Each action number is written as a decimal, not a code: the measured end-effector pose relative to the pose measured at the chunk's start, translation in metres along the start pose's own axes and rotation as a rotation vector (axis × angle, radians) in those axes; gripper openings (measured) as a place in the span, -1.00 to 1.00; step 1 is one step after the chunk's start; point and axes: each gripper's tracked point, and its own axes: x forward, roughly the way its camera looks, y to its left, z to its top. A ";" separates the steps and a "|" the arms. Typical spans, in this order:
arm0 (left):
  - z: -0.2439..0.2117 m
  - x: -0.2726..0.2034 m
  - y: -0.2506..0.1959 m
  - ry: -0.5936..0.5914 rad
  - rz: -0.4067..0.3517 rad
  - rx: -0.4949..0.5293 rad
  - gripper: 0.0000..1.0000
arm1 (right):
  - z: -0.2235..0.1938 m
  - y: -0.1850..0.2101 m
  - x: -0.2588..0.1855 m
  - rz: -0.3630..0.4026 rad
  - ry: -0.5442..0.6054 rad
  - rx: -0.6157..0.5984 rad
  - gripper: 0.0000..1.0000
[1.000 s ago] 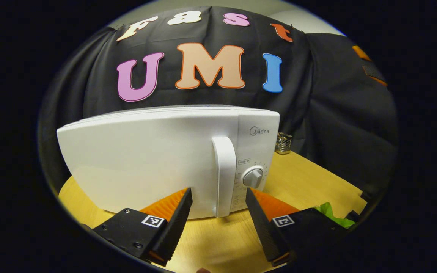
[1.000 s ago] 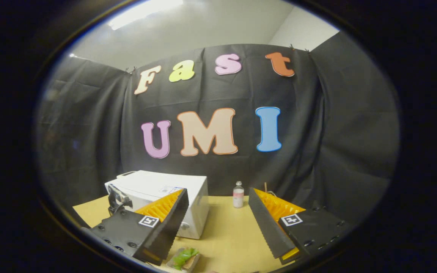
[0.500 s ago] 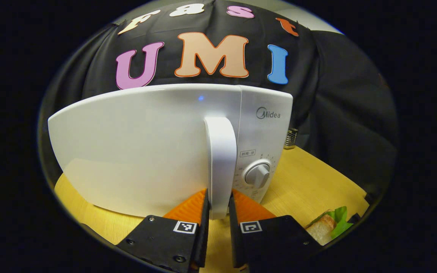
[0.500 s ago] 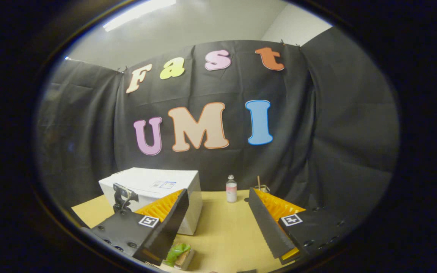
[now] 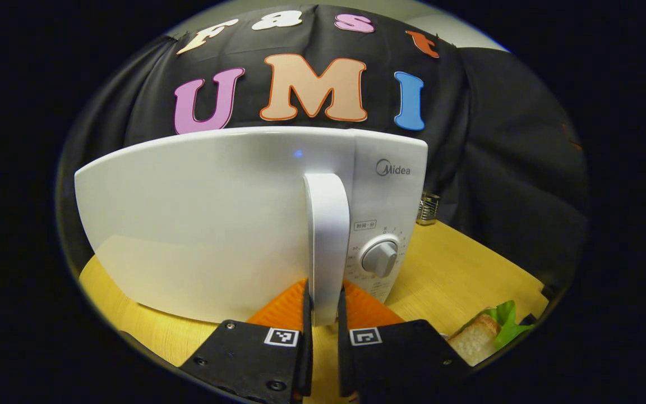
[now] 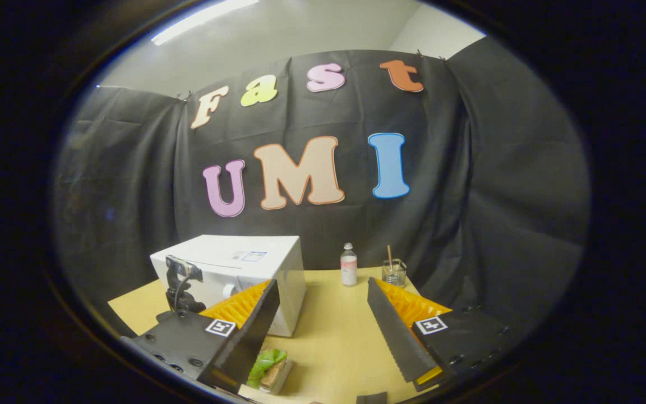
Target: Open the microwave oven with the left hand, put the food in, and close the microwave oven.
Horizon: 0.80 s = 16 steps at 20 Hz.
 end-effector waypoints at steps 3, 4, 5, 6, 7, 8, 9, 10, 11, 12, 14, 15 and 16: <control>-0.001 0.000 0.000 -0.006 0.018 0.011 -0.69 | -0.005 0.008 -0.001 0.001 0.001 -0.002 0.92; 0.000 -0.001 0.000 -0.015 0.023 0.017 -0.69 | -0.007 0.011 -0.001 0.003 0.000 -0.001 0.92; 0.001 -0.001 0.000 -0.025 0.023 0.012 -0.71 | -0.009 0.015 -0.001 0.008 -0.002 0.007 0.92; 0.001 -0.002 0.000 -0.026 0.018 0.005 -0.72 | -0.012 0.019 -0.001 0.017 -0.001 0.016 0.93; -0.002 -0.002 0.000 -0.018 0.014 0.004 -0.72 | -0.015 0.022 -0.002 0.026 0.001 0.027 0.93; -0.006 -0.010 -0.002 0.009 0.012 -0.008 -0.72 | -0.019 0.025 -0.002 0.035 0.003 0.037 0.93; -0.010 -0.020 -0.003 0.004 0.008 -0.018 -0.72 | -0.022 0.027 -0.003 0.044 0.003 0.045 0.93; -0.008 -0.036 -0.003 -0.030 -0.004 -0.021 -0.72 | -0.025 0.028 -0.004 0.053 0.002 0.050 0.93; -0.012 -0.054 -0.005 -0.039 -0.013 -0.031 -0.74 | -0.029 0.027 -0.007 0.057 0.003 0.050 0.93; -0.015 -0.066 -0.004 -0.046 -0.019 -0.040 -0.72 | -0.033 0.025 -0.008 0.055 0.000 0.049 0.92; -0.023 -0.086 -0.001 -0.036 -0.028 -0.045 -0.72 | -0.036 0.021 -0.013 0.041 -0.008 0.049 0.92; -0.024 -0.093 0.000 -0.043 -0.037 -0.044 -0.71 | -0.037 0.020 -0.016 0.036 -0.013 0.046 0.92; -0.026 -0.102 0.002 -0.047 -0.044 -0.040 -0.70 | -0.040 0.018 -0.019 0.027 -0.014 0.042 0.84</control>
